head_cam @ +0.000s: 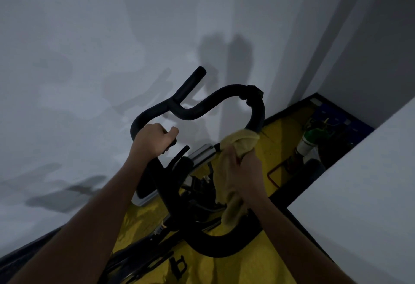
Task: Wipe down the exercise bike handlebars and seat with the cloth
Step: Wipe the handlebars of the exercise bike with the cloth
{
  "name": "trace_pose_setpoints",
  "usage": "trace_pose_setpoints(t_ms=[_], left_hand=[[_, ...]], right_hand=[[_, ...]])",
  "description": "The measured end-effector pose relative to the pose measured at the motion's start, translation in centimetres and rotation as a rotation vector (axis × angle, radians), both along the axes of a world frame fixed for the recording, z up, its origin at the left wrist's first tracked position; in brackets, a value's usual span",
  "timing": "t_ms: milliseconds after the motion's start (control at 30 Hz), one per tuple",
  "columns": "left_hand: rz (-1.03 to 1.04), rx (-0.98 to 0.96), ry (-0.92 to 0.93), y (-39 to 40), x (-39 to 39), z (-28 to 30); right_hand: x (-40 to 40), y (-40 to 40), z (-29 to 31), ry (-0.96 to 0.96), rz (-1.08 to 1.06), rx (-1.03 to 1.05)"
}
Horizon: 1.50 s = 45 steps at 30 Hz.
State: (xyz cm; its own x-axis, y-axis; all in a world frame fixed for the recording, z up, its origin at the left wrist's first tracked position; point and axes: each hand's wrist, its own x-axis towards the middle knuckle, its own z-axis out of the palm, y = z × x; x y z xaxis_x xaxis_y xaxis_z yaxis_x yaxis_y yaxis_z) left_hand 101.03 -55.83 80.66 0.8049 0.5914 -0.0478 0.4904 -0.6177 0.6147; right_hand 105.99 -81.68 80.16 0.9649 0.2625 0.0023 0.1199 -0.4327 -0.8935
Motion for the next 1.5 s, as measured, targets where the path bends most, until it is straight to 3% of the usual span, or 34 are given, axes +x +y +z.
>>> trace_pose_setpoints(t_ms=[267,600,867,1033,1167,1233,1500], left_hand=[[-0.002,0.002,-0.007,-0.2,0.0,0.2],[-0.011,0.01,-0.007,-0.3,-0.1,0.2],[-0.006,0.019,0.003,-0.7,-0.3,0.8],[-0.008,0.039,-0.001,-1.1,-0.4,1.3],[-0.016,0.042,0.002,-1.1,-0.4,1.4],[-0.018,0.046,-0.002,-1.1,-0.4,1.3],[-0.009,0.051,0.006,-0.4,-0.2,0.6]], right_hand=[[8.7,3.4,4.4,0.069,-0.425,0.403],[6.5,2.7,2.3,0.105,-0.349,0.383],[2.2,1.0,0.2,0.178,-0.139,0.164],[0.0,-1.2,-0.3,0.137,0.111,-0.184],[-1.5,-3.5,-1.1,-0.026,0.297,-0.558],[-2.0,-4.2,-1.4,-0.071,0.309,-0.618],[0.1,-1.1,-0.2,0.038,0.085,-0.14]])
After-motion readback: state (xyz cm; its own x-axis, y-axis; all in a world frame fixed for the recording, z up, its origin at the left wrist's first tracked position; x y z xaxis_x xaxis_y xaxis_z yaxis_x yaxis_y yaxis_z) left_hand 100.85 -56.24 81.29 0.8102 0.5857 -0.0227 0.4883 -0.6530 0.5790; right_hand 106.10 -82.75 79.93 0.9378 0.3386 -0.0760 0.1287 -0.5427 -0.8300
